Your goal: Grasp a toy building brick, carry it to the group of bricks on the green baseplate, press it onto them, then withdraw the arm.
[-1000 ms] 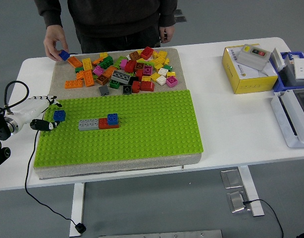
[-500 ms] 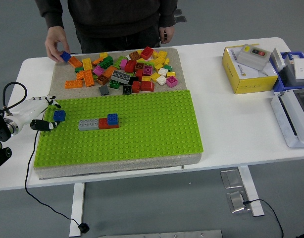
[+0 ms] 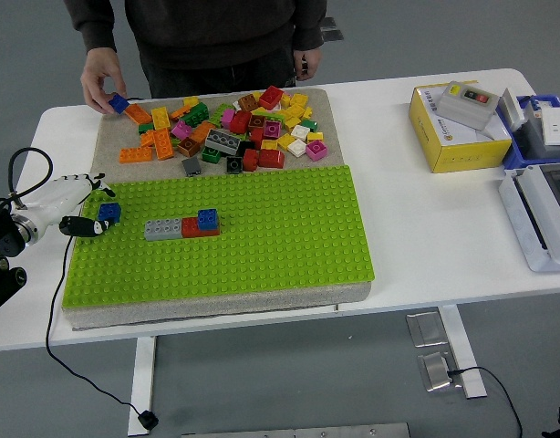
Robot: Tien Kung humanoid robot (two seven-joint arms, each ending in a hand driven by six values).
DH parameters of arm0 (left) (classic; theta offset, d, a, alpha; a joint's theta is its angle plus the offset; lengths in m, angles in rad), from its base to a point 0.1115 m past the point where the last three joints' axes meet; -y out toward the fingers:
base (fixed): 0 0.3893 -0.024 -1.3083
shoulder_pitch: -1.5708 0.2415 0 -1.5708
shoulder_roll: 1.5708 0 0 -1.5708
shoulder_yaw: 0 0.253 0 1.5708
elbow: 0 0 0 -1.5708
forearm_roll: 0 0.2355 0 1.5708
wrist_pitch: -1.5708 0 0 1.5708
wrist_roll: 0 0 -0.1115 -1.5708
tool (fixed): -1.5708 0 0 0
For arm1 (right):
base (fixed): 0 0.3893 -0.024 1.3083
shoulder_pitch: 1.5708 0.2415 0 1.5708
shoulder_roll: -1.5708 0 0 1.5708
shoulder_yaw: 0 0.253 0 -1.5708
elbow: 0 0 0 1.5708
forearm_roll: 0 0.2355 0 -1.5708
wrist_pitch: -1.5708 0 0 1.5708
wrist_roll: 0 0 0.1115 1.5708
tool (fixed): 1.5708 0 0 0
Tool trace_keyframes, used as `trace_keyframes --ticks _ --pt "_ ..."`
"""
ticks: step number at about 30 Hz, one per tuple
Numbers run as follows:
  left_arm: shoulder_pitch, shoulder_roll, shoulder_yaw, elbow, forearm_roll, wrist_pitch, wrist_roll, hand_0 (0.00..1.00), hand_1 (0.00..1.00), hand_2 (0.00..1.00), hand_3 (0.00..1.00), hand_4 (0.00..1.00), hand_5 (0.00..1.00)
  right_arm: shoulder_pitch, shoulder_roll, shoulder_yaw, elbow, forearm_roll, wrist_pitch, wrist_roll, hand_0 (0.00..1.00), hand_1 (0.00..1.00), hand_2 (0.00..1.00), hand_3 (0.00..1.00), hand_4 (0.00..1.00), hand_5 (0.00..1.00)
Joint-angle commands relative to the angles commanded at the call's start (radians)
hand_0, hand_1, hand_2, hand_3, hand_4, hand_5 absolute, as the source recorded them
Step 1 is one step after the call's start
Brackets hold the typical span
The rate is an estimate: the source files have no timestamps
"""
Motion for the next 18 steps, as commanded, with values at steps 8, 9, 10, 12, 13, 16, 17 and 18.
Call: trace_keyframes --ticks 8,9,10,12,13,16,17,18 --pt "0.000 0.000 0.013 0.004 -0.012 -0.003 0.002 0.998 0.998 0.995 0.752 0.667 0.342 -0.001 -0.001 -0.007 -0.001 0.013 0.002 0.007 0.655 0.619 0.694 0.701 0.442 0.998" --pt "0.000 0.000 0.015 0.004 -0.014 -0.004 0.002 0.998 0.998 0.995 0.752 0.667 0.342 -0.001 -0.001 -0.008 -0.002 0.013 0.002 0.008 0.655 0.619 0.694 0.701 0.442 0.998" --pt "0.000 0.001 0.016 0.005 -0.014 -0.004 0.002 0.998 0.998 0.992 0.750 0.661 0.340 -0.001 -0.001 -0.008 -0.002 0.013 0.002 0.008 0.655 0.617 0.694 0.700 0.446 0.998" --pt "0.001 0.001 0.020 0.006 -0.018 -0.005 0.002 0.998 0.998 0.992 0.750 0.661 0.340 -0.002 -0.001 -0.007 -0.002 0.013 0.002 0.008 0.655 0.617 0.694 0.700 0.446 0.998" --pt "0.001 0.001 0.022 0.007 -0.019 -0.005 0.003 0.998 0.998 0.992 0.750 0.661 0.340 -0.003 -0.001 -0.006 -0.002 0.012 0.002 0.008 0.655 0.617 0.694 0.700 0.446 0.998" --pt "0.003 -0.001 0.029 0.013 -0.027 -0.006 0.003 0.998 0.997 0.985 0.743 0.659 0.338 -0.005 -0.001 -0.003 -0.002 0.009 0.002 0.008 0.655 0.617 0.694 0.700 0.448 0.998" --pt "0.004 -0.001 0.030 0.014 -0.028 -0.006 0.003 0.998 0.997 0.985 0.743 0.659 0.338 -0.005 -0.001 -0.002 -0.002 0.007 0.002 0.008 0.655 0.617 0.694 0.700 0.448 0.998" --pt "0.004 -0.002 0.032 0.015 -0.031 -0.006 0.003 0.998 0.997 0.985 0.743 0.659 0.338 -0.006 -0.001 -0.001 -0.002 0.006 0.002 0.007 0.655 0.617 0.694 0.700 0.448 0.998"
